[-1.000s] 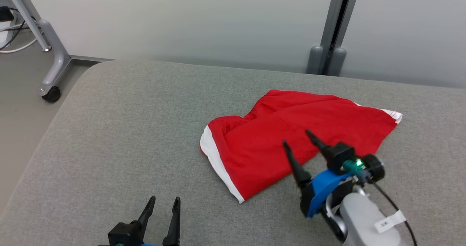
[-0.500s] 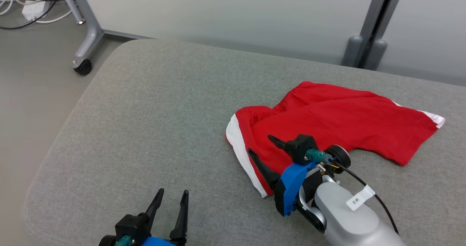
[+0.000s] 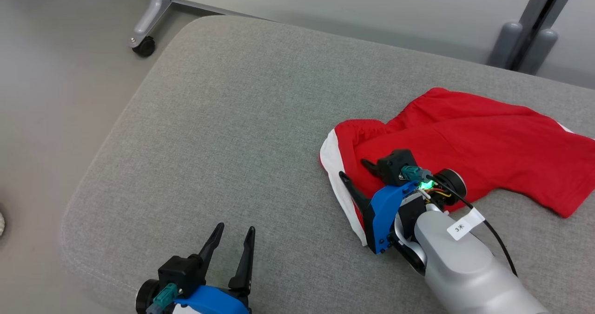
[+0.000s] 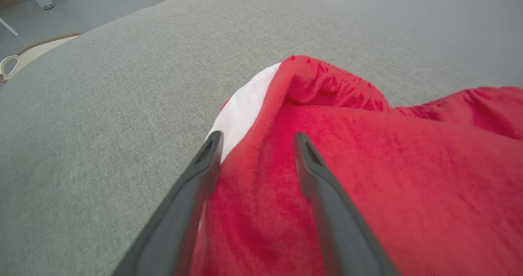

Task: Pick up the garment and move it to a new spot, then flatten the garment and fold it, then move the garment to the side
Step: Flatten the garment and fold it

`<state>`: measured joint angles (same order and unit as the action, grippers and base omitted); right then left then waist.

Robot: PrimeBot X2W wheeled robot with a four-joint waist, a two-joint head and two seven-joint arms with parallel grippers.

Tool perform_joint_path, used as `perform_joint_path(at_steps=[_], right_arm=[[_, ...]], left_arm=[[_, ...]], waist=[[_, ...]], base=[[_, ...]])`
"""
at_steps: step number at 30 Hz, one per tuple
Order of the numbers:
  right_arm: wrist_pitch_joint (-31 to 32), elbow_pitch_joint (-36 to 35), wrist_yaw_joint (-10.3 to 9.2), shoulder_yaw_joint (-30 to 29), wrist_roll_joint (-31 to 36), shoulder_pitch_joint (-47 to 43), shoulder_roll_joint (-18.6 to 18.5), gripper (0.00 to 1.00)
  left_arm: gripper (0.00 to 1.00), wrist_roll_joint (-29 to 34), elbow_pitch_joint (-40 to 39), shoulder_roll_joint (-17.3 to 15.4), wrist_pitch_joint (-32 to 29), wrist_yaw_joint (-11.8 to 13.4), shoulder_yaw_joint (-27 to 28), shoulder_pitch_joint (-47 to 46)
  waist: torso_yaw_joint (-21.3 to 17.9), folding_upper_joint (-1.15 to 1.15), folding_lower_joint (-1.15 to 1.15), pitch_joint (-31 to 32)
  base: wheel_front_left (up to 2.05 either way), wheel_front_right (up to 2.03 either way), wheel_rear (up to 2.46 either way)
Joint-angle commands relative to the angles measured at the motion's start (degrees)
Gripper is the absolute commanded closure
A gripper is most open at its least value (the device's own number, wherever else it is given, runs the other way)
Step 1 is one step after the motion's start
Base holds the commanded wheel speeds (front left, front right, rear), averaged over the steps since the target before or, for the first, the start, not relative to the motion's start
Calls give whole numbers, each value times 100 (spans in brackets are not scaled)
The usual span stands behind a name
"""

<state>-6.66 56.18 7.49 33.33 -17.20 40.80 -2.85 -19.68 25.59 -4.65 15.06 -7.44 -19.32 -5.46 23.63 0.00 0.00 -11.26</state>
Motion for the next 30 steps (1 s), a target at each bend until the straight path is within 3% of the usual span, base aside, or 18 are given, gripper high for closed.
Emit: perform_joint_path(at_steps=[1, 7, 15, 25, 30], right_arm=[[-24, 21, 0, 6, 7, 79, -13, 100], [-435, -180, 0, 62, -118, 262, -12, 100], [-848, -1083, 0, 22, -746, 623, -11, 100], [-858, -2878, 0, -1358, -187, -19, -14, 100], [-859, -3151, 0, -1976, 397, -217, -147, 100]], left_arm=[[0, -31, 1, -10, 14, -7, -18, -111], [0, -87, 48, -43, 14, -7, -15, -133], [0, 10, 51, -79, 14, -7, 86, 109], [0, 246, -17, -64, 14, -7, 279, 514], [0, 346, -53, -23, 14, -7, 308, 664]], waist=[[52, 0, 0, -48], [36, 0, 0, -34], [-246, 0, 0, 299], [-953, 0, 0, 896], [-1223, 0, 0, 1051]], base=[[0, 0, 0], [0, 0, 0], [0, 0, 0], [0, 0, 0], [0, 0, 0]])
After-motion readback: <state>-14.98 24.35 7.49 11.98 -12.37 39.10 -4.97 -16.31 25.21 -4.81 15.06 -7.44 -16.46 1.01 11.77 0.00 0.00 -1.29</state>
